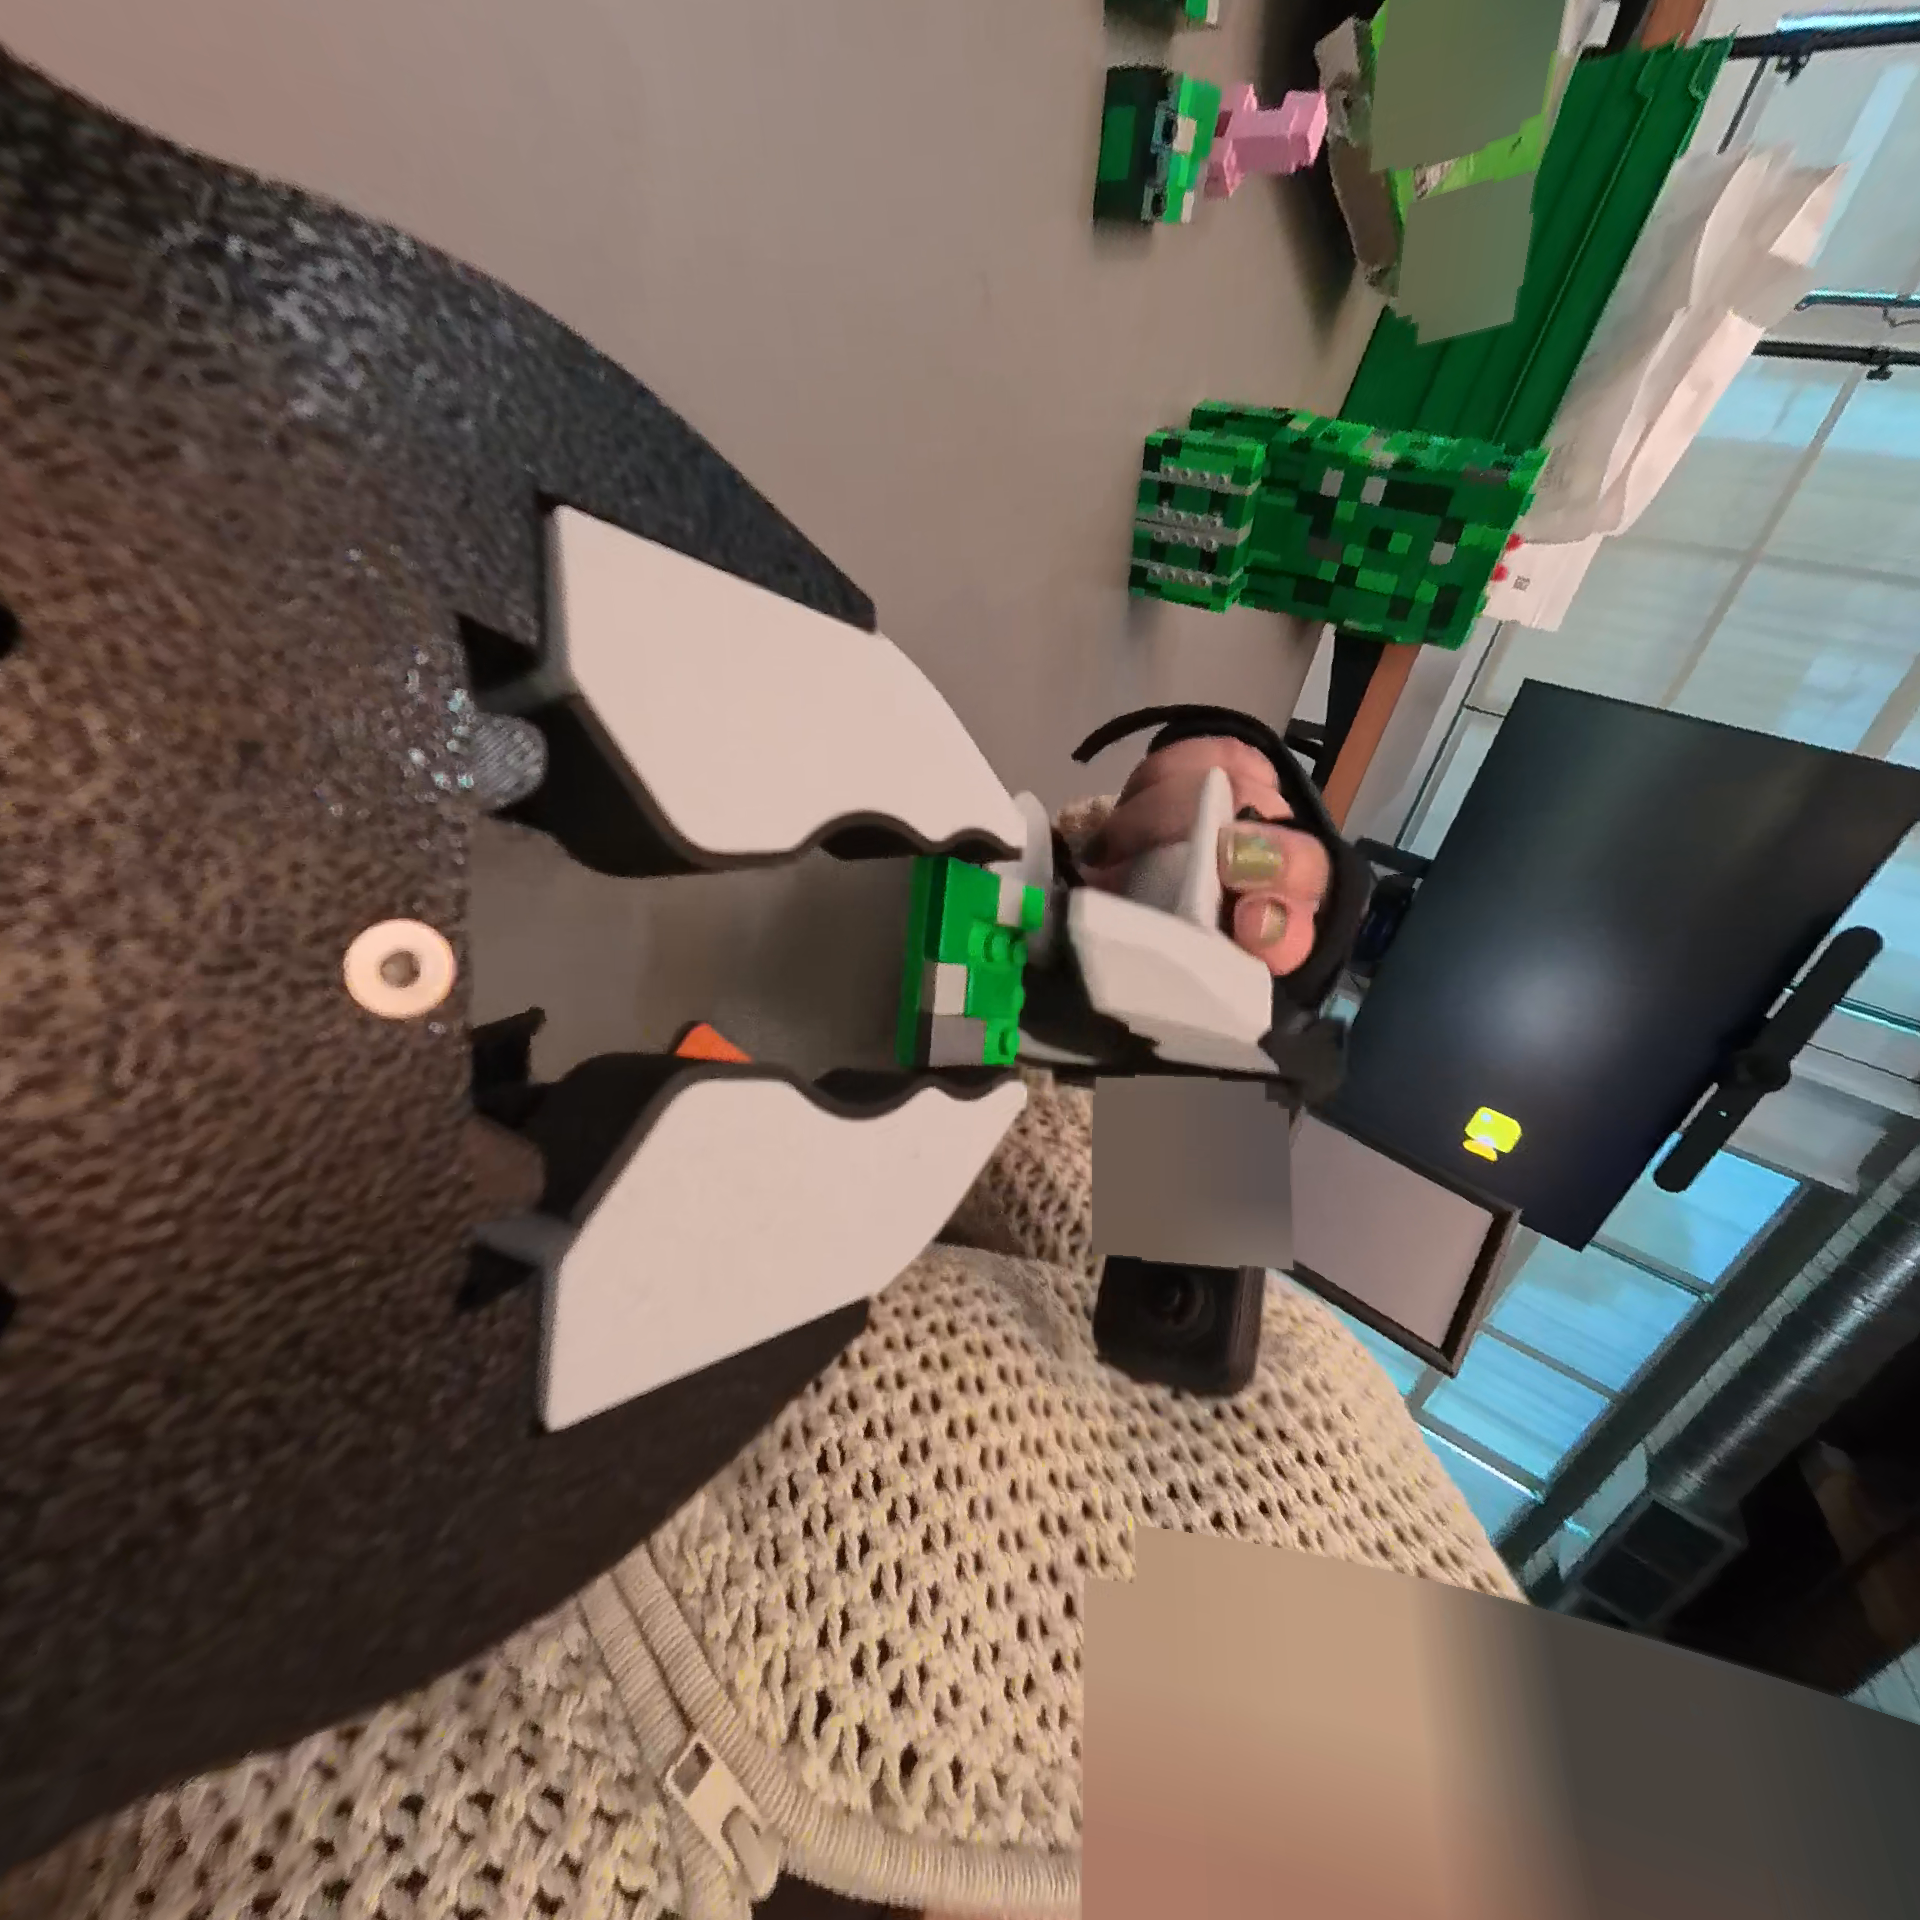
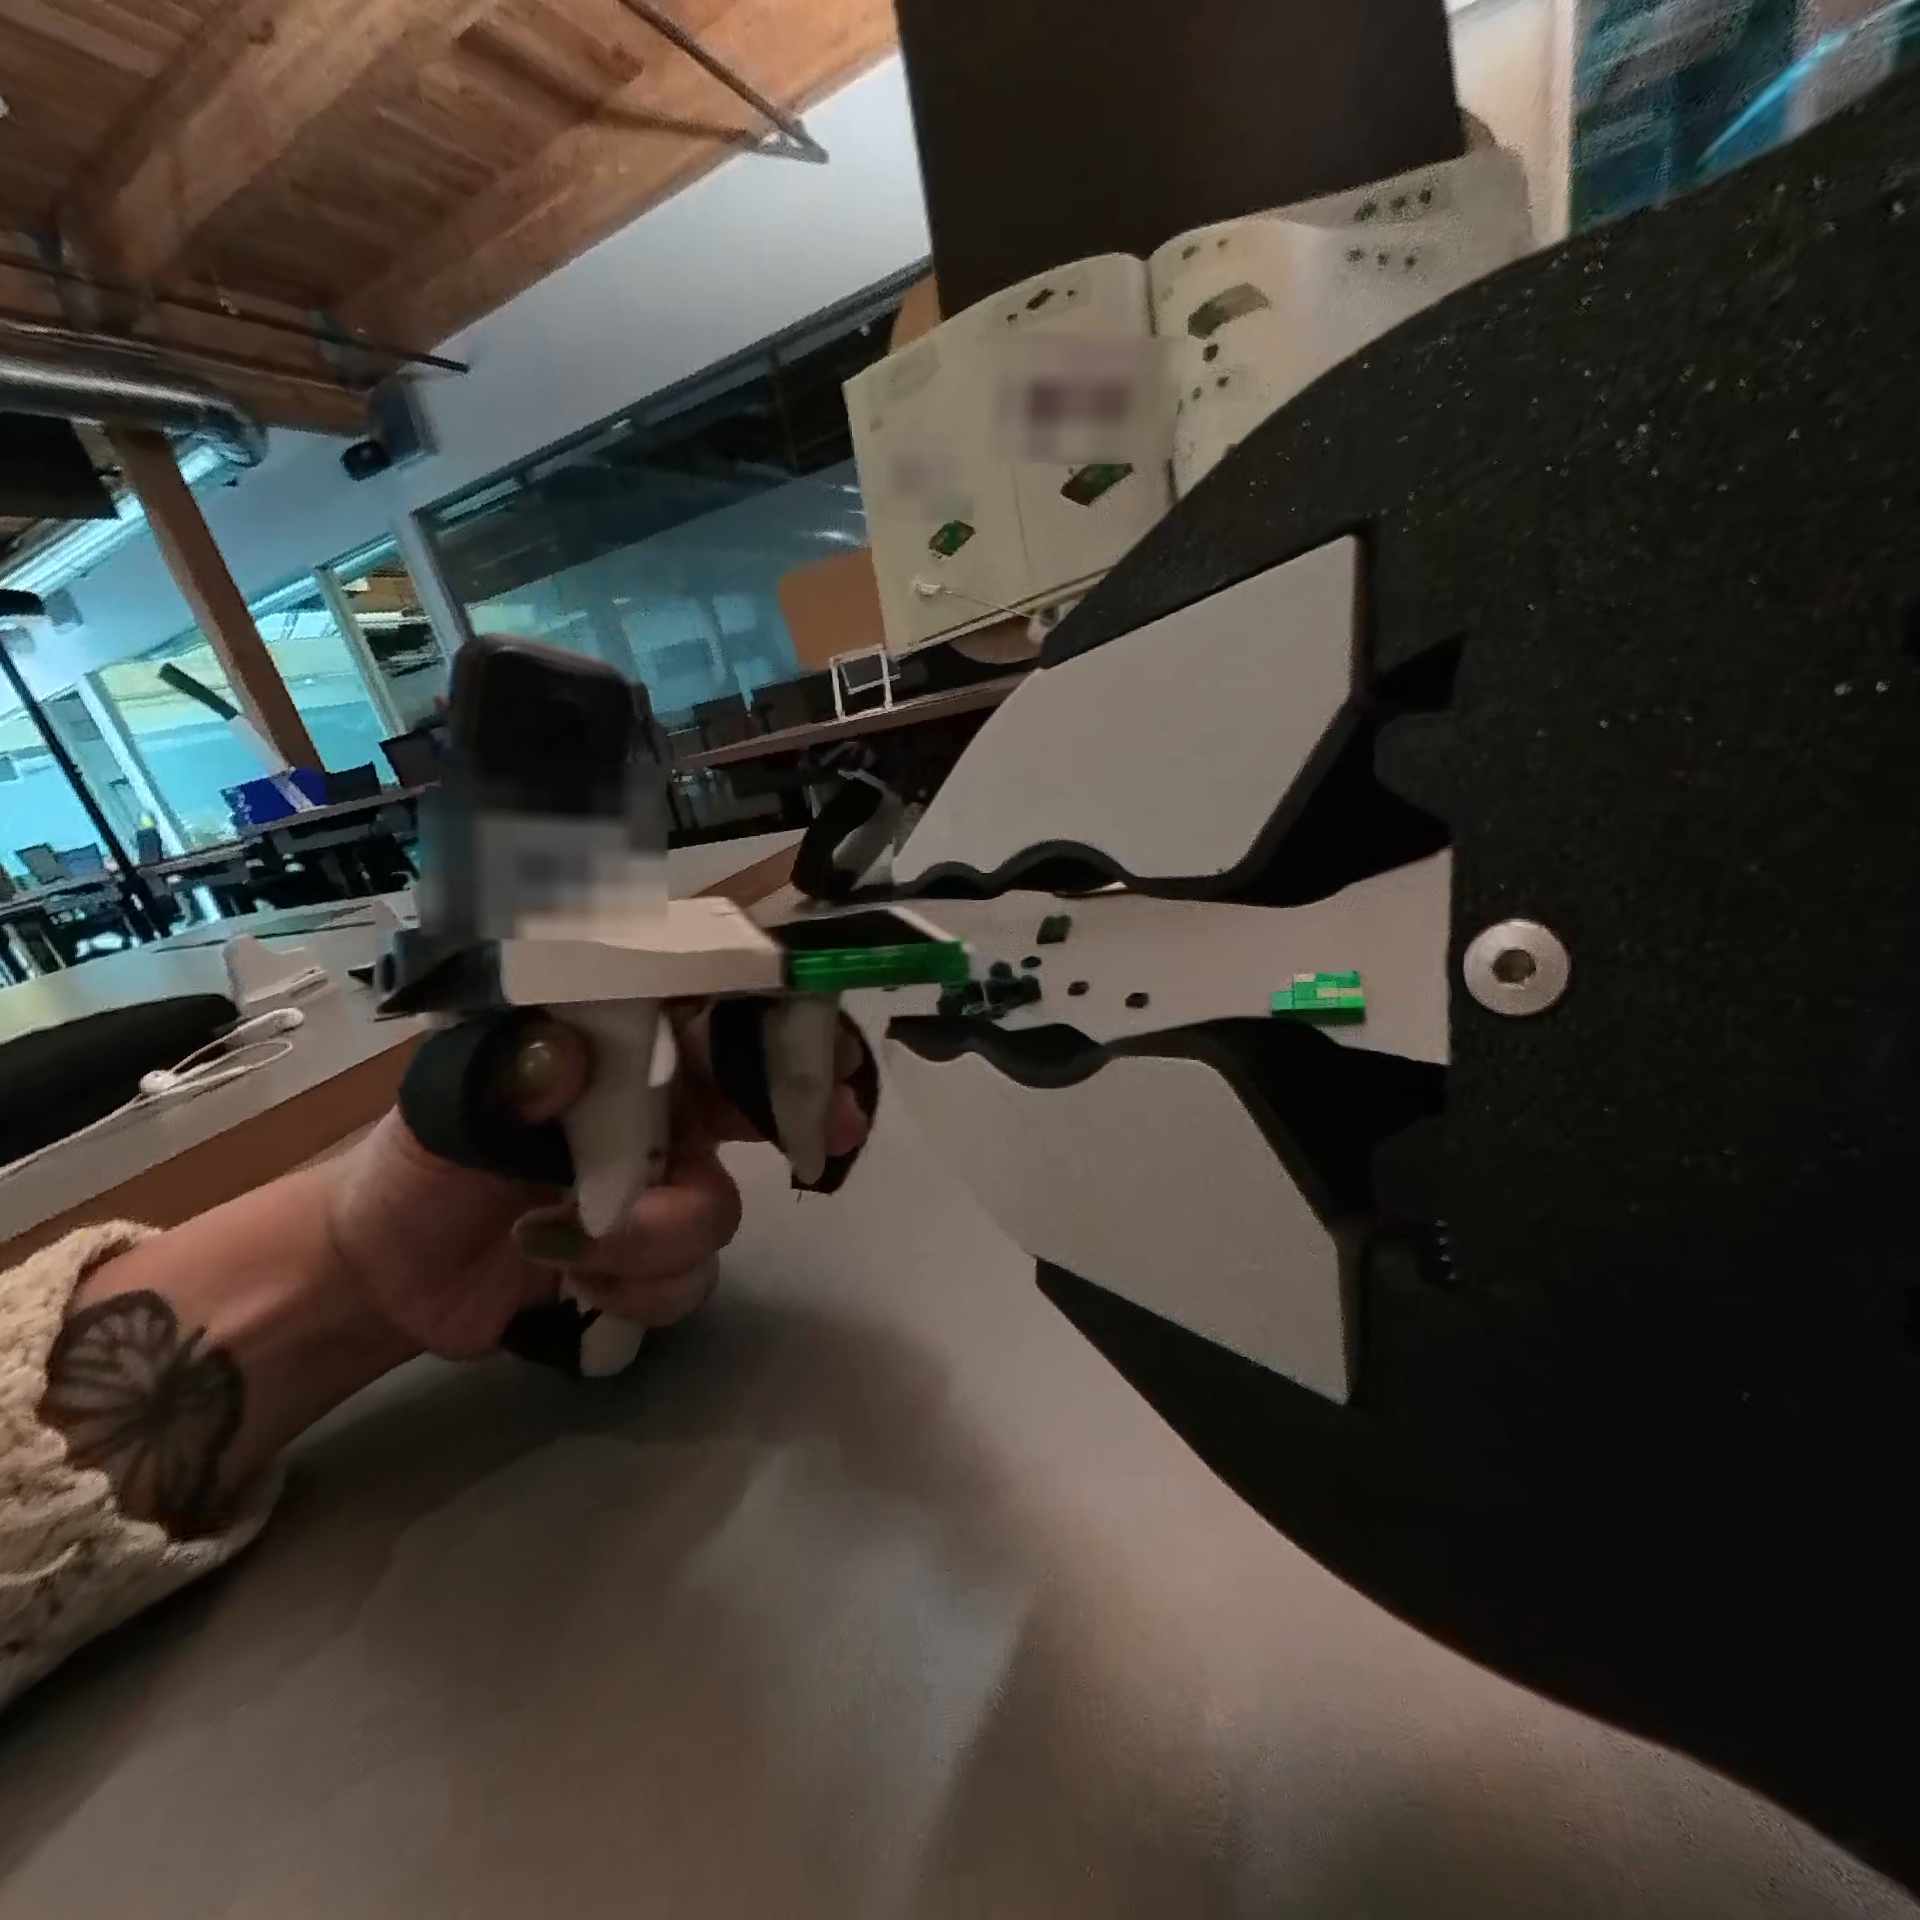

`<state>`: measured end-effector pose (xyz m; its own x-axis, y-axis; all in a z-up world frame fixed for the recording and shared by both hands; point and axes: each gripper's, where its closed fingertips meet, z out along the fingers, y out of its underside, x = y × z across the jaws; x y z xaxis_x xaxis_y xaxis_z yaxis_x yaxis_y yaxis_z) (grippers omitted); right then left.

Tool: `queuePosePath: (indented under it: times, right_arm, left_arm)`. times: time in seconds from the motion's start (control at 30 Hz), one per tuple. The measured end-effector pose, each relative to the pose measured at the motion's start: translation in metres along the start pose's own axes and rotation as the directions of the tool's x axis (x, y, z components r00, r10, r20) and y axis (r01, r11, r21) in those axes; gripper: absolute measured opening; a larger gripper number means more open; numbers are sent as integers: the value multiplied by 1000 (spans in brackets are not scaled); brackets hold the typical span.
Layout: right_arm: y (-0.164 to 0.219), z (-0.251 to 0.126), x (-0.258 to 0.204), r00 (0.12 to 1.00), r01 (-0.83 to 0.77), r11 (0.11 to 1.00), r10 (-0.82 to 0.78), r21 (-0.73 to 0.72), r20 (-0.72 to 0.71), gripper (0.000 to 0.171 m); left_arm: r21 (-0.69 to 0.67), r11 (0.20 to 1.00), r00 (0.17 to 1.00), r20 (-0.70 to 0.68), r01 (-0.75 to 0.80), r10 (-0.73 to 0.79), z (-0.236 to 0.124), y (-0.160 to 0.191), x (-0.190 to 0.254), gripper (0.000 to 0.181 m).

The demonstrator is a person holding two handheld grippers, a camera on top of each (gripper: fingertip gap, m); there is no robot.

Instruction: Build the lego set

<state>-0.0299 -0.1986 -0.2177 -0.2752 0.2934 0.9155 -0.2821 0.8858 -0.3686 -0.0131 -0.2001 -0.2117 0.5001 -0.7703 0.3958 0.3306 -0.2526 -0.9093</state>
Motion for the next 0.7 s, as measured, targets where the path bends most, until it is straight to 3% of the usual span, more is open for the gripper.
queuePosePath:
  times: [0.2,0.3,0.4,0.47,0.6,0.7]
  right_arm:
    - [0,-2,-1,1000,29,1000,-29,7,-4,6]
    - [10,1,4,998,48,996,-51,-71,-48,6]
    - [39,6,9,978,163,945,-193,-284,-81,6]
    - [52,9,7,957,240,898,-282,-369,-65,6]
    - [68,13,3,929,309,822,-369,-478,-35,6]
    - [70,13,7,934,275,822,-352,-499,-64,6]
  left_arm:
    - [4,1000,999,-24,22,-22,-1,-1,3,36]
    - [42,999,998,60,23,-25,-2,-6,-9,37]
    - [-18,998,947,314,-64,66,-6,-4,-40,84]
    - [-75,988,880,450,-133,153,-9,-2,-54,96]
    - [-138,958,762,582,-251,283,-15,-5,-65,72]
    - [-224,942,703,628,-249,334,-17,2,-74,72]
